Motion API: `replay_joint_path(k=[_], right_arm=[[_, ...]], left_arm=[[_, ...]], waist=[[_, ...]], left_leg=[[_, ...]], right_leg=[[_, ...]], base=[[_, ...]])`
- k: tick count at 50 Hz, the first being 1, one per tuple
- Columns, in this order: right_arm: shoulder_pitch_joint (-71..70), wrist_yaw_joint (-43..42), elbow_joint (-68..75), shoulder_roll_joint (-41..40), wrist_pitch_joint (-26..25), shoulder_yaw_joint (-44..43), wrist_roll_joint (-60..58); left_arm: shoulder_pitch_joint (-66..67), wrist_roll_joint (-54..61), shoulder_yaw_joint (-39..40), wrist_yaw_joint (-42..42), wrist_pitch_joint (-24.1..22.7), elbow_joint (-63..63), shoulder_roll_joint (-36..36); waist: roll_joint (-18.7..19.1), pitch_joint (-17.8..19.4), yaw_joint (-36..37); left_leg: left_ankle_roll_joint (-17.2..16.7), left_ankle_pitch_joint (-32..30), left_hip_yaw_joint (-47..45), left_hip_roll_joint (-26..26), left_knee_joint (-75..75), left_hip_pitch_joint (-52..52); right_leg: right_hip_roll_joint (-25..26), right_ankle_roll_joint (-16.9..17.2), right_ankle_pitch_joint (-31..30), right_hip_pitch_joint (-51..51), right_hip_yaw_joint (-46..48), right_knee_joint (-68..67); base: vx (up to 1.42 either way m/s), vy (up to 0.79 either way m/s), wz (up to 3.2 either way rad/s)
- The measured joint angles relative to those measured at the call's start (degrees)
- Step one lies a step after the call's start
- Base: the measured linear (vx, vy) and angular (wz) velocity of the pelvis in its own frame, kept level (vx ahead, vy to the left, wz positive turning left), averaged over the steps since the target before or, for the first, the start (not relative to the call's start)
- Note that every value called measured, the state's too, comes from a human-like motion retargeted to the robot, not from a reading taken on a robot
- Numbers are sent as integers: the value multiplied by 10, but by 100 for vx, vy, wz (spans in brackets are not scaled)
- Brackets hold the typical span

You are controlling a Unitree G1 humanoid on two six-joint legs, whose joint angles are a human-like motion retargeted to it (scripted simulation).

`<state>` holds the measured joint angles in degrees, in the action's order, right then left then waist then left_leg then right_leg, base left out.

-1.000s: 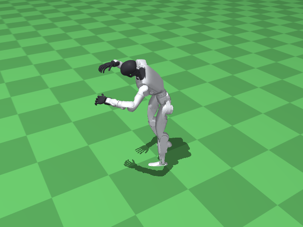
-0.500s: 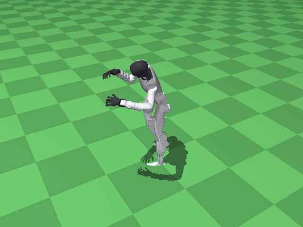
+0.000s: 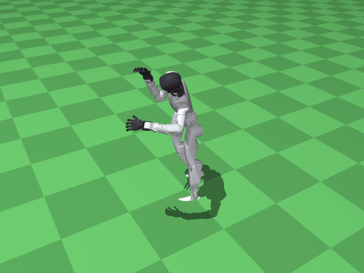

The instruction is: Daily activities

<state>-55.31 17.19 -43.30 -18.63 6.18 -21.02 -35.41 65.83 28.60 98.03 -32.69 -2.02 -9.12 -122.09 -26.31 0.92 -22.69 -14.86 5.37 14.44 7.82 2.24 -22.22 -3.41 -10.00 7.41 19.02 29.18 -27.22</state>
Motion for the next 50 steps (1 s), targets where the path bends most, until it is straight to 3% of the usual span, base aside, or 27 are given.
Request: replay_joint_path(k=[2,3,5,6,7,8,11,20,27,33,43,50], right_arm=[[-40,-48,-22,-22,3,-46,-39],[-57,-81,-8,-58,1,-75,-75],[7,-121,22,-88,14,-41,-121],[95,-137,13,51,23,73,-141],[161,-153,3,171,27,153,-157],[183,-170,-8,252,21,162,-166],[212,-176,-11,304,23,157,-172],[314,-168,35,351,14,176,-132],[321,-138,51,361,-5,183,-104],[335,-94,50,352,-6,167,-88],[363,-136,44,348,5,160,-97],[355,-165,56,353,1,163,-126]], left_arm=[[0,25,-66,-19,4,2,75],[0,30,-149,-28,-9,46,170],[-207,-56,-511,-33,-21,194,469],[-418,-158,-755,-24,6,182,677],[-577,-232,-937,-14,23,163,840],[-630,-251,-993,0,22,134,913],[-660,-257,-998,18,8,141,954],[-786,-284,-964,81,-41,301,955],[-810,-290,-977,78,-23,320,959],[-772,-296,-932,59,-5,315,974],[-761,-329,-871,96,-18,360,974],[-804,-385,-873,129,-27,381,971]], waist=[[-1,-28,-10],[-2,-82,-30],[17,-182,-54],[126,-158,29],[214,-139,102],[257,-131,158],[272,-133,200],[278,-154,217],[281,-152,221],[277,-147,238],[286,-159,244],[299,-159,239]], left_leg=[[-1,5,1,17,-2,-3],[-1,17,-5,38,-7,-3],[-1,34,-21,13,-28,23],[4,35,-20,-12,-36,29],[8,37,-20,-26,-43,33],[9,40,-22,-21,-47,34],[10,34,-13,-24,-54,29],[2,38,-15,-33,-76,14],[3,53,-8,-36,-99,5],[5,63,-6,-37,-109,2],[2,71,-9,-38,-116,17],[-1,71,-5,-37,-113,32]], right_leg=[[19,-3,-4,-2,4,11],[45,-3,-11,-9,0,33],[26,1,-5,-46,-13,43],[-1,9,11,-51,-12,19],[-18,14,22,-54,-13,1],[-15,15,24,-52,-14,-7],[-21,14,19,-47,-4,-21],[-33,17,13,-39,4,-42],[-35,15,14,-38,3,-50],[-33,14,15,-41,4,-52],[-33,9,15,-63,9,-57],[-27,6,3,-84,14,-50]], base=[[6,-5,-19],[14,-6,-40],[13,-4,17],[5,7,69],[0,12,46],[-3,8,19],[-5,2,24],[0,0,2],[0,0,0],[0,0,0],[0,0,8],[0,1,14]])
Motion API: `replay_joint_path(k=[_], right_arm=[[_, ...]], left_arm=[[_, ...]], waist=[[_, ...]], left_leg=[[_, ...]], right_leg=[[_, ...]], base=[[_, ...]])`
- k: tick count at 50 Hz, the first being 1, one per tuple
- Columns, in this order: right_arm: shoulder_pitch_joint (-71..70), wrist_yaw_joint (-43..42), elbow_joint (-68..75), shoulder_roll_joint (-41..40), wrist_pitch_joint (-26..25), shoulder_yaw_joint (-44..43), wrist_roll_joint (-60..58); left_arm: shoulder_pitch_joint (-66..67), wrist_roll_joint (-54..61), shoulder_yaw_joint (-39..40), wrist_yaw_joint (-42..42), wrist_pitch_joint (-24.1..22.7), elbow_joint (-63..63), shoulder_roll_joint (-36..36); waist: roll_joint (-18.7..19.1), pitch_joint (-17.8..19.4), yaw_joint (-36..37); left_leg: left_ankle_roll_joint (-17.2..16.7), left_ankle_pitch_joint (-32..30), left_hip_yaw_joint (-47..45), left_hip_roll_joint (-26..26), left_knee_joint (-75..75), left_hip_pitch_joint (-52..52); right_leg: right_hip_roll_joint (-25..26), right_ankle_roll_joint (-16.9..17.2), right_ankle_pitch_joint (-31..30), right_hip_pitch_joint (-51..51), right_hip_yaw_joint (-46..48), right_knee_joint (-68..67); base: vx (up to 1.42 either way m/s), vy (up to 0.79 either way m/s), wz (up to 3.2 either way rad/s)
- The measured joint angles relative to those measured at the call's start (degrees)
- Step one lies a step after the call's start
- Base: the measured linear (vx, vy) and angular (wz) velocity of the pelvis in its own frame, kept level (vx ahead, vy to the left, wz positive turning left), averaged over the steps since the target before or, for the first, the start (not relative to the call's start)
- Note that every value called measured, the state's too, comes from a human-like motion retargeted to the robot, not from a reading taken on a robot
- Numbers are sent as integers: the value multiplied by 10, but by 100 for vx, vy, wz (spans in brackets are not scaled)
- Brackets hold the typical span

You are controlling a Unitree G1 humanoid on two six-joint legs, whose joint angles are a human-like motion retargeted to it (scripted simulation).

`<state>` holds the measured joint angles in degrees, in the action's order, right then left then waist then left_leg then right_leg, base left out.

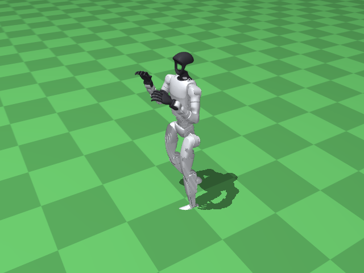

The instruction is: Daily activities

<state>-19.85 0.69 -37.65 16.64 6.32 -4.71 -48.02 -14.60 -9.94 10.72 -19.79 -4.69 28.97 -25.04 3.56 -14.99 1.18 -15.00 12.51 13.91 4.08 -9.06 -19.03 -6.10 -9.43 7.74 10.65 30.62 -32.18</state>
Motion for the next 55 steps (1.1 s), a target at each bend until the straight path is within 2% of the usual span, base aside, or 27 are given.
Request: replay_joint_path(k=[8,20,32,40,55], right_arm=[[-7,-12,-7,-4,12,-5,-2],[-6,-30,-24,-16,25,-16,-13],[-11,-100,-25,-8,35,-6,-24],[-6,-112,-19,16,36,4,-28],[13,-97,-50,32,51,4,0]], left_arm=[[-12,-24,-9,11,-8,0,-3],[52,15,-1,-6,-4,-13,0],[88,24,-2,26,-8,-36,-23],[93,-4,-17,44,-7,-53,-32],[79,27,-66,-22,15,-79,-29]], waist=[[4,5,1],[7,14,-3],[24,17,-21],[33,20,-31],[21,26,-34]], left_leg=[[0,-7,5,1,18,15],[0,-30,10,2,61,41],[0,-52,12,0,105,68],[0,-58,16,-4,118,79],[0,-59,37,-6,118,70]], right_leg=[[4,-2,-10,-16,7,10],[6,-8,-30,-28,13,11],[0,-7,-30,-38,23,3],[-5,-8,-39,-41,22,-9],[-1,-7,-53,-36,28,-13]], base=[[0,0,2],[0,0,0],[0,0,0],[0,0,0],[0,0,3]])
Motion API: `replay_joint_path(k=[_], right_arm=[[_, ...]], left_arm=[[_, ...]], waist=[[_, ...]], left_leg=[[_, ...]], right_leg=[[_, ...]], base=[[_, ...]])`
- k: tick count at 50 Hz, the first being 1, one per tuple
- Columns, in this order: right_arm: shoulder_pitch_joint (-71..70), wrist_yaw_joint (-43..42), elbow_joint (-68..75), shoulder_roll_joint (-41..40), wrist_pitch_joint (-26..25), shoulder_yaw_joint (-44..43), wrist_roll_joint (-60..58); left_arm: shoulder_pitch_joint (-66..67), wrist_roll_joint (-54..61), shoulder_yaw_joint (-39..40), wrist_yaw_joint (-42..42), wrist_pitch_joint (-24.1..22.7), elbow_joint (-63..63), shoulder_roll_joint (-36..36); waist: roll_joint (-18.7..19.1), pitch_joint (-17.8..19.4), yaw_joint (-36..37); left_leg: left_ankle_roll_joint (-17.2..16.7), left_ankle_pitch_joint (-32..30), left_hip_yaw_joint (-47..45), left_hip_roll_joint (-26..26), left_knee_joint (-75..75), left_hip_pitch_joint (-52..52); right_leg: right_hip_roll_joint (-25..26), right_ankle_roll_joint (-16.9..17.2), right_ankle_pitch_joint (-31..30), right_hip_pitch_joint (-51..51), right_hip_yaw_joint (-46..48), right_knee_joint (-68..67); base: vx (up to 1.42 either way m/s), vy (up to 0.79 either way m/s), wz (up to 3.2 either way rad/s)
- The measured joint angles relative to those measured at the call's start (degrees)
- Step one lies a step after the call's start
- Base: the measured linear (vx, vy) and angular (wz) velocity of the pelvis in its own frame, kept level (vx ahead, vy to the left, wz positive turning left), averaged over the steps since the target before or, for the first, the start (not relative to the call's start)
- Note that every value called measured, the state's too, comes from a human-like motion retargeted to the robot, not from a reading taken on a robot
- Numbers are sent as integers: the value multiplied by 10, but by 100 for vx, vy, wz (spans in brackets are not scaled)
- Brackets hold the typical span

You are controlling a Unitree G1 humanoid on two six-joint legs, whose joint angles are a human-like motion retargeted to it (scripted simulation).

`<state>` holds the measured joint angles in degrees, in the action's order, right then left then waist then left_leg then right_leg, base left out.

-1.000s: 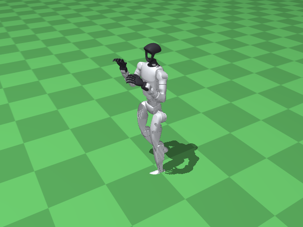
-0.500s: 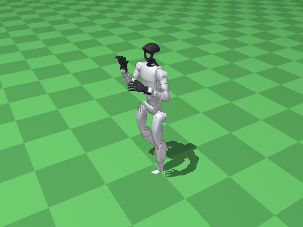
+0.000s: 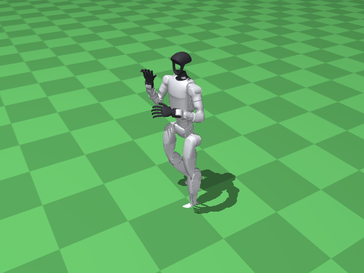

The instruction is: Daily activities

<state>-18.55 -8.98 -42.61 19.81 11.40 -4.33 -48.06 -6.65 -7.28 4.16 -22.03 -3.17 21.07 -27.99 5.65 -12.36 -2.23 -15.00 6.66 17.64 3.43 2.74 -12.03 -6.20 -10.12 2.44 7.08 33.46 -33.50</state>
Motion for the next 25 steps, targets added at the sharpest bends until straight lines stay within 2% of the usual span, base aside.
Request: replay_joint_path(k=[15,25], right_arm=[[-20,57,-24,26,5,29,2],[-24,66,-14,24,8,39,7]], left_arm=[[19,25,-45,-101,21,17,-29],[10,45,-70,-136,24,23,-11]], waist=[[3,-7,10],[1,-17,18]], left_leg=[[0,2,31,0,0,-13],[0,2,47,0,0,-15]], right_leg=[[15,-2,-33,1,-3,16],[21,-2,-47,-5,2,27]], base=[[3,0,20],[0,0,0]])
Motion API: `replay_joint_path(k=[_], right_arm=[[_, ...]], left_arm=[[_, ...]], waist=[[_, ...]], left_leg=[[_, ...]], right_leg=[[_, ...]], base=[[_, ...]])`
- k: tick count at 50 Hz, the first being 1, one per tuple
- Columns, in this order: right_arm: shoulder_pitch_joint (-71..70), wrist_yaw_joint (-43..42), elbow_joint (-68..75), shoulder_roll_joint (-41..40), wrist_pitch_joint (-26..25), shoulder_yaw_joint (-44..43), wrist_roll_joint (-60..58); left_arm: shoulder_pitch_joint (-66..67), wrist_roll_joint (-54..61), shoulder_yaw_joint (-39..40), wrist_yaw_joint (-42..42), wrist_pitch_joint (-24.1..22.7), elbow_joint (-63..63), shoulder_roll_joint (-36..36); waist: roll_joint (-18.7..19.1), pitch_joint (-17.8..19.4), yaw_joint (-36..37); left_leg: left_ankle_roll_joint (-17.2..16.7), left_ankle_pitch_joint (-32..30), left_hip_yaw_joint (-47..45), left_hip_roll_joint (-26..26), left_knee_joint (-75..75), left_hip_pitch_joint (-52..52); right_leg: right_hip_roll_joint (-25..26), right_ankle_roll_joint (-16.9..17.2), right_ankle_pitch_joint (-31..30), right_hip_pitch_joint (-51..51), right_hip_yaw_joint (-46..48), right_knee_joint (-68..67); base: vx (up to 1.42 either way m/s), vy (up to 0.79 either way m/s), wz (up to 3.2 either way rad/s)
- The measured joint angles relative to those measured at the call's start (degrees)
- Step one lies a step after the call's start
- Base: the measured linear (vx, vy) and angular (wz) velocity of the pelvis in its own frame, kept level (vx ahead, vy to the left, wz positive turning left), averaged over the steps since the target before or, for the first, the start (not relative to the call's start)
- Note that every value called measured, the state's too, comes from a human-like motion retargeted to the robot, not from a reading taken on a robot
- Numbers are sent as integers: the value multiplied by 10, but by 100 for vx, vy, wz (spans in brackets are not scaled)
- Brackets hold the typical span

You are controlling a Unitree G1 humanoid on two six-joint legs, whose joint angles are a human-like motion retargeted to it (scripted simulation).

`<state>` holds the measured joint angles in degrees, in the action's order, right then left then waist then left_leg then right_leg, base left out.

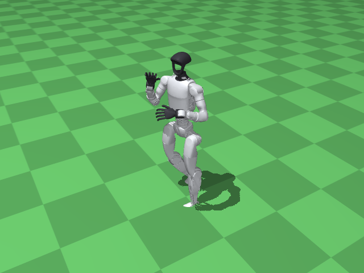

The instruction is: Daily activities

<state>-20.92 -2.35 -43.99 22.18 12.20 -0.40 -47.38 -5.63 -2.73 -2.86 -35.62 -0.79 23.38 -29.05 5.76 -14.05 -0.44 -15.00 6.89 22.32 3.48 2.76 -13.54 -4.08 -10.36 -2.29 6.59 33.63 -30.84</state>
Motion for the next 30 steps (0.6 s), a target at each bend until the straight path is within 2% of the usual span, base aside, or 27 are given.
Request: replay_joint_path(k=[15,30], right_arm=[[-42,58,25,23,-4,40,9],[-64,10,24,20,10,54,17]], left_arm=[[0,20,-11,-49,15,8,0],[14,50,-8,-50,5,20,12]], waist=[[-6,-5,5],[-2,-11,14]], left_leg=[[0,7,16,1,0,1],[0,12,25,7,-1,0]], right_leg=[[6,0,-19,1,-14,-1],[17,5,-26,-8,-6,16]], base=[[0,0,0],[0,0,0]])
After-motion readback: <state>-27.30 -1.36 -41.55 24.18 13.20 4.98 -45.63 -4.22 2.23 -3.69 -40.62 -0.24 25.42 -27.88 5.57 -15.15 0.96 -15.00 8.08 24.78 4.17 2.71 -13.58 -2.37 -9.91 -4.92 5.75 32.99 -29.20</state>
